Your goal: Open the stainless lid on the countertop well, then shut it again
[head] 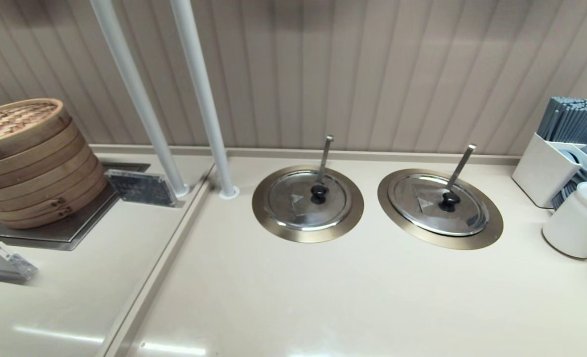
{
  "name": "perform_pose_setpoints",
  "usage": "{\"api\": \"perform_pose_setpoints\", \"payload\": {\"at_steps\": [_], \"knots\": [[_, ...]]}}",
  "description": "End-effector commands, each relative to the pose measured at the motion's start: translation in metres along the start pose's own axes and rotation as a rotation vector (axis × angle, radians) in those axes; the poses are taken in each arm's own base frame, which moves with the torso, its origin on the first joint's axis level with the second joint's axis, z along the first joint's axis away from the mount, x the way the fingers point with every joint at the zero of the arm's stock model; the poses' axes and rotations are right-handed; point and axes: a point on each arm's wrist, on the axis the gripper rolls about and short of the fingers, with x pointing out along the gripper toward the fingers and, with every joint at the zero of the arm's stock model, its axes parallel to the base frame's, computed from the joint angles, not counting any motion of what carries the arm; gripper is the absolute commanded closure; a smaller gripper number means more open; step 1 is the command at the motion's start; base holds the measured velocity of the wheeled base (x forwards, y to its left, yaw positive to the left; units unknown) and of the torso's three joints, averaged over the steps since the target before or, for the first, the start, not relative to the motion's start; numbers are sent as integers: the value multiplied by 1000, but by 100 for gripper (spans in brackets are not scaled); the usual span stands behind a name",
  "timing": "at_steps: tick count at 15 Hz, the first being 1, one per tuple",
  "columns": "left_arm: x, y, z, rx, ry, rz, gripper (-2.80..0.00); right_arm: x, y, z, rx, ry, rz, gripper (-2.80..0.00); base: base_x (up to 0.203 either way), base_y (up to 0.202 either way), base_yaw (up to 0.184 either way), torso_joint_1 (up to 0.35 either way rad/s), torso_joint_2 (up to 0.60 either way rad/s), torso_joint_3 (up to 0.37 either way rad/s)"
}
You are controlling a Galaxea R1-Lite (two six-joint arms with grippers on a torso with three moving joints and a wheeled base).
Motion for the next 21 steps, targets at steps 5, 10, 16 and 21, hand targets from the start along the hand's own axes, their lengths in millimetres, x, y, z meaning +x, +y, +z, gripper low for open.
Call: {"api": "perform_pose_setpoints", "payload": {"at_steps": [5,10,16,21], "knots": [[0,0,0,0,1,0,0,-78,-9,-101,-69,-184,-173,0,0,0,0,0,0,0],[0,0,0,0,1,0,0,-46,-5,-147,-96,-121,13,0,0,0,0,0,0,0],[0,0,0,0,1,0,0,-46,-5,-146,-64,-123,8,0,0,0,0,0,0,0],[0,0,0,0,1,0,0,-46,-5,-147,-106,-126,17,0,0,0,0,0,0,0]]}}
